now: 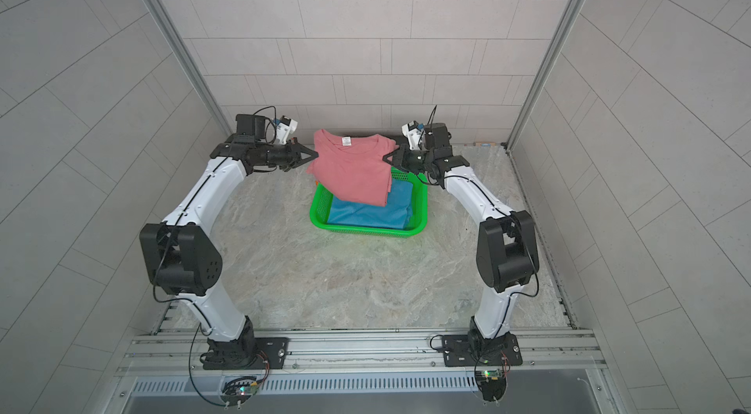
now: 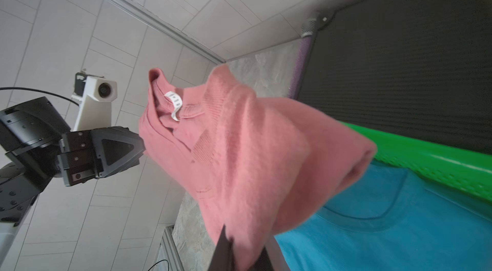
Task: Put the folded t-shirts into the basket
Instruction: Place the T-shirt in the bin.
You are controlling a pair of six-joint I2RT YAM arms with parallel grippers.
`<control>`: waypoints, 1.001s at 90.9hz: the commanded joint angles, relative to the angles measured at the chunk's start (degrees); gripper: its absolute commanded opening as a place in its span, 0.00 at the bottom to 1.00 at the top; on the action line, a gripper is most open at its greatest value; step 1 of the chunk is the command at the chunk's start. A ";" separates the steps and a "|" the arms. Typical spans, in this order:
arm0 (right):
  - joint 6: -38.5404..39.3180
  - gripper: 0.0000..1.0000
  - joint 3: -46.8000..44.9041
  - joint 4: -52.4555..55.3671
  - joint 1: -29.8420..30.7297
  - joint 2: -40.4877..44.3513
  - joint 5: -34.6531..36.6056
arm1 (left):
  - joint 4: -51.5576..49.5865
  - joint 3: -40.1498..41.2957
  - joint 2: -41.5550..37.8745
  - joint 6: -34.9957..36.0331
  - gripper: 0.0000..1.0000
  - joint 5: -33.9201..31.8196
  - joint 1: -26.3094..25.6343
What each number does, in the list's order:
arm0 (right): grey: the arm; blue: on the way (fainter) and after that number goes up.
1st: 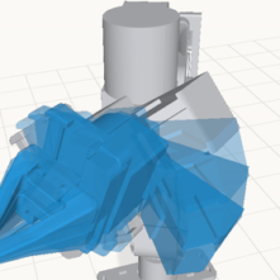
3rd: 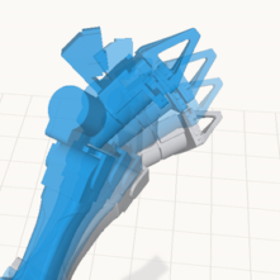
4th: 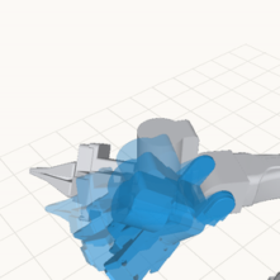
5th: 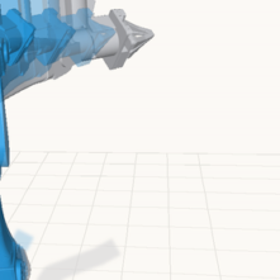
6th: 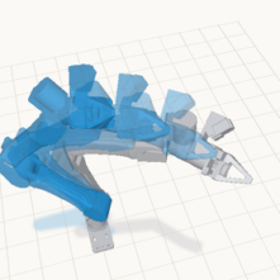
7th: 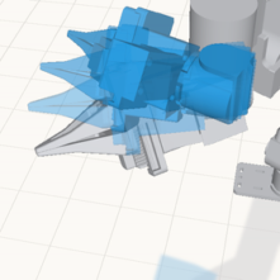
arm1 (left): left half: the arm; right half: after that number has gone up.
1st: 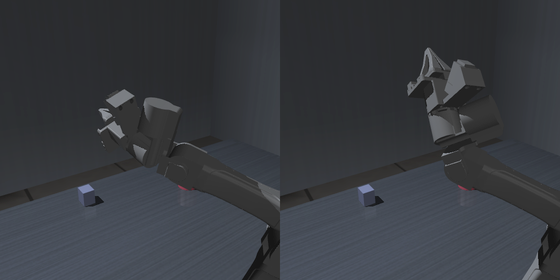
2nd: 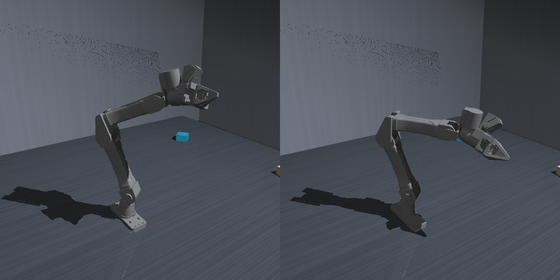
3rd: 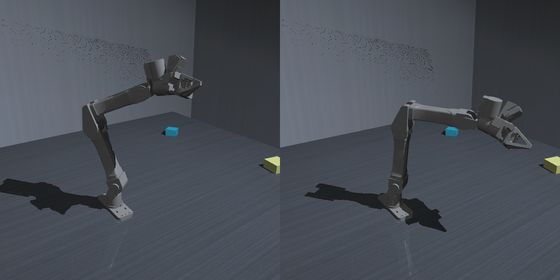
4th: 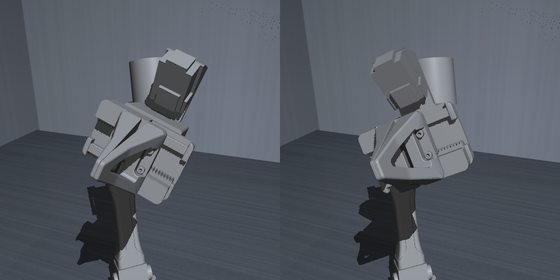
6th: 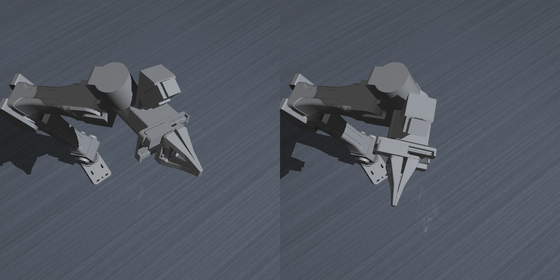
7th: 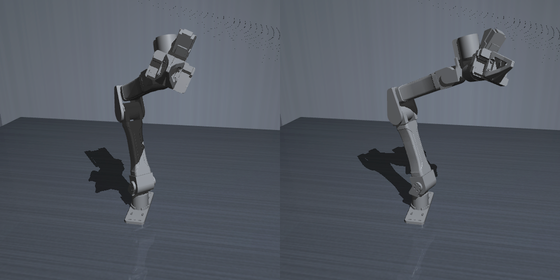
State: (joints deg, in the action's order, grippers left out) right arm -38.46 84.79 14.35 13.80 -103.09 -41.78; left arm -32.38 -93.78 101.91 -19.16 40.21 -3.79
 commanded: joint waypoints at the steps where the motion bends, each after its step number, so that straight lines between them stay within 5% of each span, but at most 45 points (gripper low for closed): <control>1: 0.55 0.00 -4.75 1.97 -1.23 -0.63 -0.41 | 0.61 5.47 2.05 0.05 0.00 -0.82 -2.31; 20: 2.53 0.00 -5.91 5.50 -2.02 -0.08 -0.68 | 3.75 11.85 0.40 -0.58 0.00 -1.57 -3.33; 52: 3.78 0.00 -0.58 17.13 -4.52 0.69 -0.96 | -0.20 8.74 0.37 -1.82 0.00 0.98 -3.16; 71: 2.89 0.00 -4.75 15.68 -4.32 3.06 -2.86 | -1.33 12.90 -4.29 -0.63 0.00 2.49 -3.15; 91: 4.19 0.00 -5.09 13.89 -4.55 -0.14 -0.86 | -0.03 13.92 0.70 0.73 0.00 -0.97 -3.40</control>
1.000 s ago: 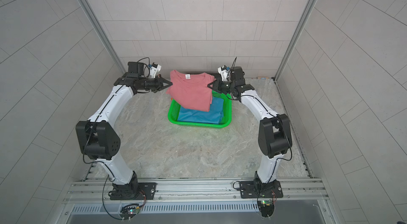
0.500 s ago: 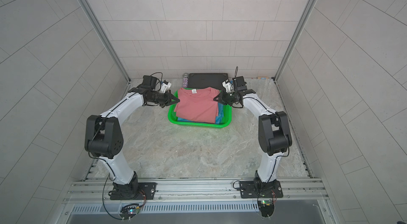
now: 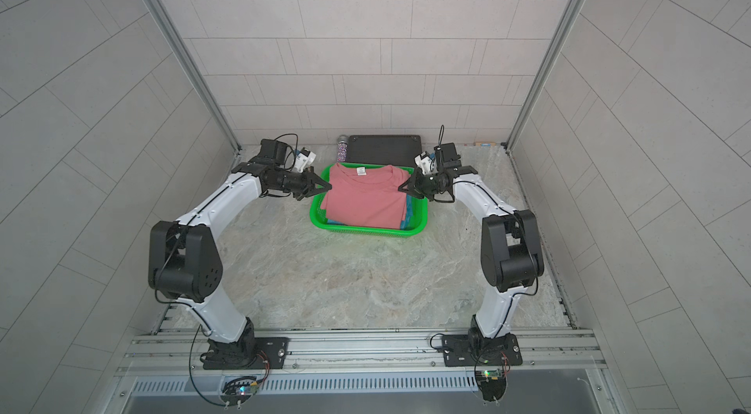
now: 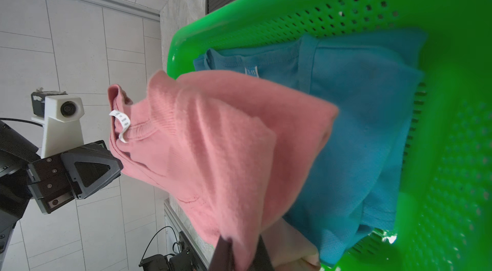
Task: Put the folded t-shirts into the basket
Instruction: Place the T-shirt in the bin.
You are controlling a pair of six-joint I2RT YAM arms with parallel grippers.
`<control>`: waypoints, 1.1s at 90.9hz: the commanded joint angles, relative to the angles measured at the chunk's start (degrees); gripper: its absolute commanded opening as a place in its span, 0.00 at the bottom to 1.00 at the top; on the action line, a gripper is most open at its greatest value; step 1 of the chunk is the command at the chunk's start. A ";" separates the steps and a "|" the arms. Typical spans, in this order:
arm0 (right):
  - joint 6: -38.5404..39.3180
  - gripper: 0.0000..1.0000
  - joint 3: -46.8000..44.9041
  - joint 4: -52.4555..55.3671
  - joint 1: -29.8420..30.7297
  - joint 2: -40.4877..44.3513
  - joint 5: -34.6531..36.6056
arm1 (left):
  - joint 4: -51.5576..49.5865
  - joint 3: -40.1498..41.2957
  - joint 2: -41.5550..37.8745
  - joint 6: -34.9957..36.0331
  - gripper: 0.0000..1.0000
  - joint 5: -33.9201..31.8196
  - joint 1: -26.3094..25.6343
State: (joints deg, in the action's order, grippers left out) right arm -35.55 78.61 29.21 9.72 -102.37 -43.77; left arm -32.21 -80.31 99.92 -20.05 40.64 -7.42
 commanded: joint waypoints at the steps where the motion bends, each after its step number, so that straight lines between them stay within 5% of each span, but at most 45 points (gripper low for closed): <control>1: 1.45 0.00 1.37 -0.81 -0.56 -1.15 1.31 | -0.17 0.17 3.24 1.70 0.00 -1.60 0.18; 22: 4.07 0.00 7.74 2.15 -2.11 -7.53 3.15 | 4.53 -2.05 9.34 2.80 0.00 -7.49 -0.52; 41: 2.52 0.14 5.32 -0.10 -2.13 -8.67 5.31 | 8.38 -2.97 10.75 5.54 0.07 -14.36 -2.00; 54: 2.04 0.43 3.56 -0.79 -2.15 -7.24 8.38 | 9.85 -5.01 11.91 8.63 0.25 -18.56 -2.85; 65: 3.25 0.56 4.37 1.53 -2.10 -5.48 11.04 | 8.75 -5.97 11.69 8.98 0.37 -18.97 -2.82; 71: 3.97 0.58 4.74 2.87 -2.11 -3.53 13.04 | 7.83 -5.66 10.53 9.02 0.47 -19.13 -2.82; 85: 4.82 0.59 5.95 4.71 -1.99 1.48 16.14 | 6.32 -5.47 6.37 11.35 0.54 -19.91 -2.72; 95: 6.80 0.61 7.41 6.10 -0.50 4.79 19.05 | 4.98 -6.62 2.81 13.87 0.72 -20.87 -2.72; 98: 7.58 0.73 7.85 6.23 0.16 5.73 19.71 | 4.35 -7.11 1.88 14.55 0.72 -21.04 -2.72; 100: 7.90 0.93 8.05 6.10 0.60 6.25 20.02 | 4.04 -7.37 1.18 15.05 0.72 -21.48 -2.70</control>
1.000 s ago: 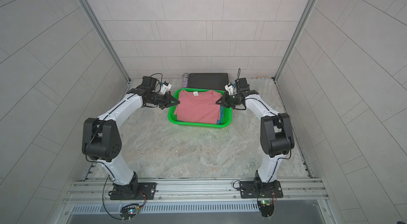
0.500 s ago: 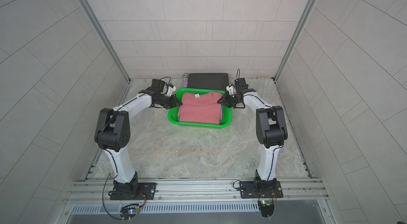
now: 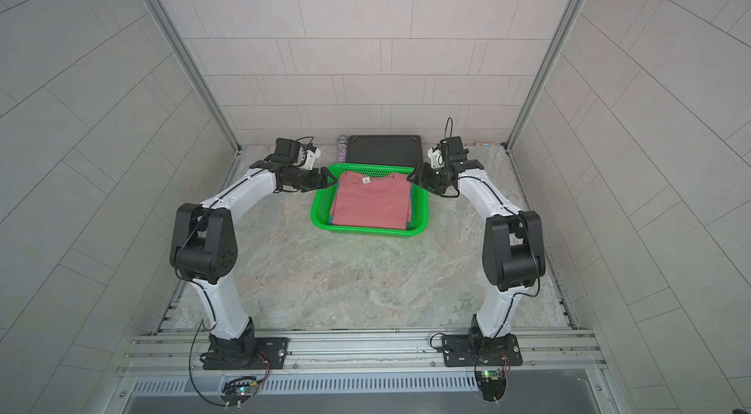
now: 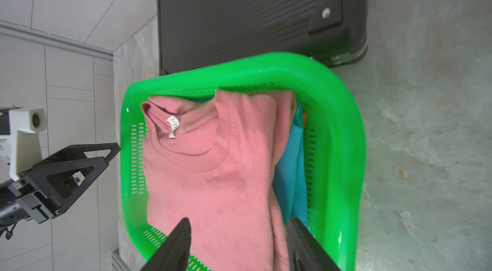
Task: Put the folded t-shirts into the basket
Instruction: Place the T-shirt in the bin, then reset both arms
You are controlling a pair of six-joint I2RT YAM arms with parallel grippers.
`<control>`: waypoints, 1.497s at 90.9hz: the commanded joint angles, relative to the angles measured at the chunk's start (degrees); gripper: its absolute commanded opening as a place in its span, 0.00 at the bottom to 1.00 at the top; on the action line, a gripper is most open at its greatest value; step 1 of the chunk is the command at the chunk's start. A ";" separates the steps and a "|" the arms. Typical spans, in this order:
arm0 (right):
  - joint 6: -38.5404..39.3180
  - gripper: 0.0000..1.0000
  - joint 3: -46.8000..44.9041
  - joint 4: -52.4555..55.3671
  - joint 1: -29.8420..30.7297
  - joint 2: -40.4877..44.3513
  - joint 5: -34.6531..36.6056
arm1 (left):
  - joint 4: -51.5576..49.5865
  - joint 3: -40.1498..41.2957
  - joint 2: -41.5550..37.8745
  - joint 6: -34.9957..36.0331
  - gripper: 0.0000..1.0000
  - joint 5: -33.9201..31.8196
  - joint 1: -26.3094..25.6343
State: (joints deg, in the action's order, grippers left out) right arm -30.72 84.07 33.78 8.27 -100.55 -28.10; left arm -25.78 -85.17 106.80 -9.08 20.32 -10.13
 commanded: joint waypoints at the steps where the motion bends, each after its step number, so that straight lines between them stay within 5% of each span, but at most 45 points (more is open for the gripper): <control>1: 3.19 0.97 2.58 1.41 2.24 4.94 4.58 | -2.54 -2.62 -5.94 4.34 0.72 -1.29 0.02; 18: 5.91 1.00 -1.48 -4.71 5.06 14.60 12.02 | -2.67 -0.63 -13.71 10.02 0.99 -7.69 0.42; 36: 16.88 1.00 -12.99 -15.46 4.87 27.15 26.92 | 1.00 4.68 -17.75 9.81 1.00 -21.50 5.58; 49: 30.08 1.00 -29.01 -30.97 4.28 35.02 35.54 | 14.34 19.88 -22.21 9.74 1.00 -17.87 11.77; 60: 30.83 1.00 -44.76 -46.82 2.30 38.68 40.28 | 28.65 36.35 -27.59 9.68 1.00 -15.37 13.51; 81: 28.06 1.00 -56.30 -51.55 -5.14 36.85 37.16 | 48.84 55.04 -31.00 9.46 1.00 -10.37 13.83; 98: 26.98 1.00 -65.05 -75.45 -6.27 27.08 36.29 | 58.59 57.97 -26.60 8.98 1.00 -11.75 13.48; 121: 27.03 1.00 -65.34 -92.94 -7.17 10.79 34.79 | 70.79 61.47 -19.44 11.81 1.00 -14.67 9.97; 129: 27.39 1.00 -62.81 -83.21 -7.28 13.47 34.01 | 70.58 61.22 -19.18 11.53 1.00 -15.05 9.95; 136: 26.54 1.00 -62.33 -84.93 -7.74 11.86 33.61 | 70.38 61.01 -19.05 11.37 1.00 -15.51 9.95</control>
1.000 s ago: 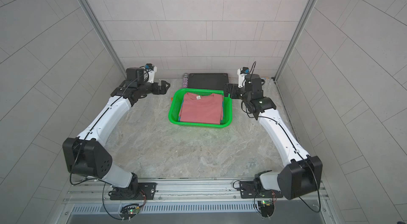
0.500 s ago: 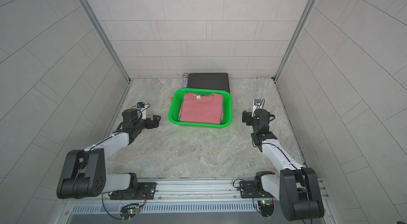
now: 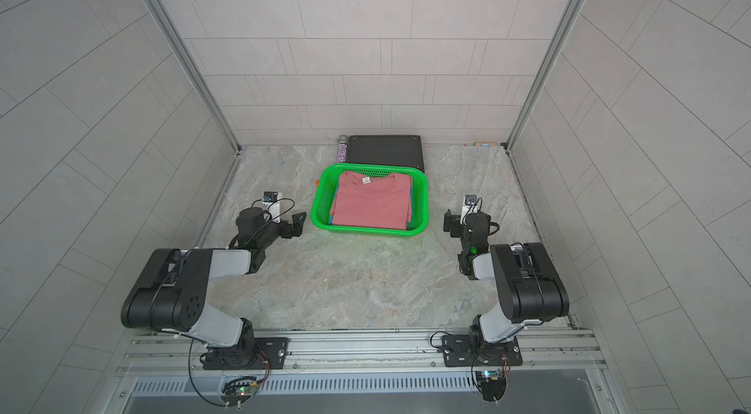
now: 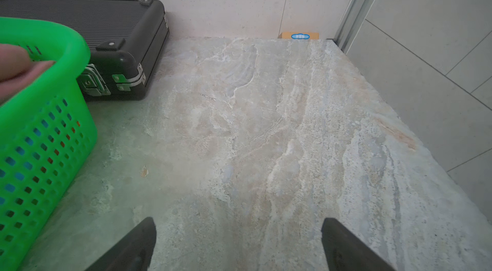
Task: Put the folded t-shirts into the basket
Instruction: Reset both arms
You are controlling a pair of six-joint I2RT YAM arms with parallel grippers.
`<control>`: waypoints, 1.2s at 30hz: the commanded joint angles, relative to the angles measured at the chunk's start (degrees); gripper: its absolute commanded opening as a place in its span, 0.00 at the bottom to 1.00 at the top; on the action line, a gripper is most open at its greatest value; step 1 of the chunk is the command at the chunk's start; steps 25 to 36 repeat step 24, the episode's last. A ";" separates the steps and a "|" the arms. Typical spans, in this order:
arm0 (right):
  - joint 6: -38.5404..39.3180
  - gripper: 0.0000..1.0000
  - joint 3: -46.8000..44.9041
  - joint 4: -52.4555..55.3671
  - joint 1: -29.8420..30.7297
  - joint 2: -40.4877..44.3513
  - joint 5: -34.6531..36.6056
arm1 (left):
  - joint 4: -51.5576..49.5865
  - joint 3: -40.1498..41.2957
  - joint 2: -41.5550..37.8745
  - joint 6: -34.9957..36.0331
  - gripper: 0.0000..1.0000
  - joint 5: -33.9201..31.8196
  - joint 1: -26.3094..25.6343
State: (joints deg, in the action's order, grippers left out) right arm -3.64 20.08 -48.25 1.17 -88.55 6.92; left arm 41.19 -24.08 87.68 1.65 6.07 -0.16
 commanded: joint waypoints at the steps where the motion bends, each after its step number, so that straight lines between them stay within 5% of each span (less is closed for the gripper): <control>1: -0.65 1.00 1.61 -3.03 -0.68 -0.05 -1.22 | 3.39 -0.09 0.01 0.64 1.00 -1.25 -0.01; 7: -0.71 1.00 2.77 0.31 -0.77 0.71 -0.94 | 1.21 -1.31 0.04 -1.96 1.00 -6.07 0.23; 36: -0.67 1.00 3.05 1.23 -0.74 0.66 -1.07 | 1.17 -1.24 -0.05 -1.88 1.00 -6.17 0.21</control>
